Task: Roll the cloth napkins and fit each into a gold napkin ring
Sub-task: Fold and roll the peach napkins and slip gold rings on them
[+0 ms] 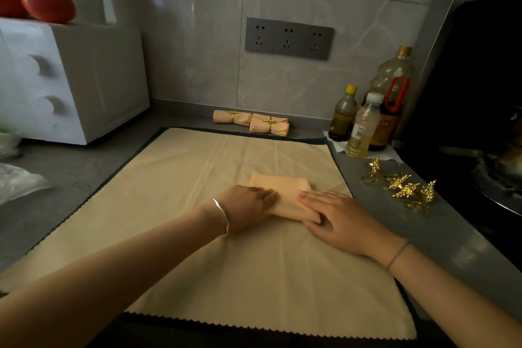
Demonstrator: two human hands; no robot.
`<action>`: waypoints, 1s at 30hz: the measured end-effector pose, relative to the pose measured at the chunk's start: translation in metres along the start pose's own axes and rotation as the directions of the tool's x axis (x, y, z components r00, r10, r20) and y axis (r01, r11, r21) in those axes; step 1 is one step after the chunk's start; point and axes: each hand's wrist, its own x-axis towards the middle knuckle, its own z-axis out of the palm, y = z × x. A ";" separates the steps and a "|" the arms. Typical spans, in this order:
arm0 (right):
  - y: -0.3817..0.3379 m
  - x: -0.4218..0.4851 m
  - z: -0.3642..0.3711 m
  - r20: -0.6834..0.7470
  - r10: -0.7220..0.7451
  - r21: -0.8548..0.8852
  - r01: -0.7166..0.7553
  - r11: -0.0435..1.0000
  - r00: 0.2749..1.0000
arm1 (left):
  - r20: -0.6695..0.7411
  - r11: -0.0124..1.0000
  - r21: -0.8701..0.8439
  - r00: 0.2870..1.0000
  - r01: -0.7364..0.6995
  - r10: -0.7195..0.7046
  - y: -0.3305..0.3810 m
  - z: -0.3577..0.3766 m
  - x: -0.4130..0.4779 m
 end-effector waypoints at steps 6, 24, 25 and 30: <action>-0.018 -0.022 0.006 -0.190 -0.155 -0.045 0.149 0.988 0.970 | -0.461 0.995 0.006 0.883 -0.102 0.093 0.011 0.028 -0.024; -0.002 0.010 0.018 -0.032 0.514 0.888 -0.211 0.408 0.857 | -0.153 0.460 -0.880 0.846 0.118 -0.510 -0.014 0.029 -0.029; -0.003 0.012 0.019 -0.026 0.536 0.888 -0.226 0.400 0.844 | -0.112 0.432 -0.891 0.857 0.138 -0.504 -0.016 0.027 -0.028; -0.004 0.023 0.015 0.037 0.589 0.863 -0.323 0.388 0.807 | 0.109 0.374 -0.886 0.906 0.276 -0.410 -0.027 0.014 -0.018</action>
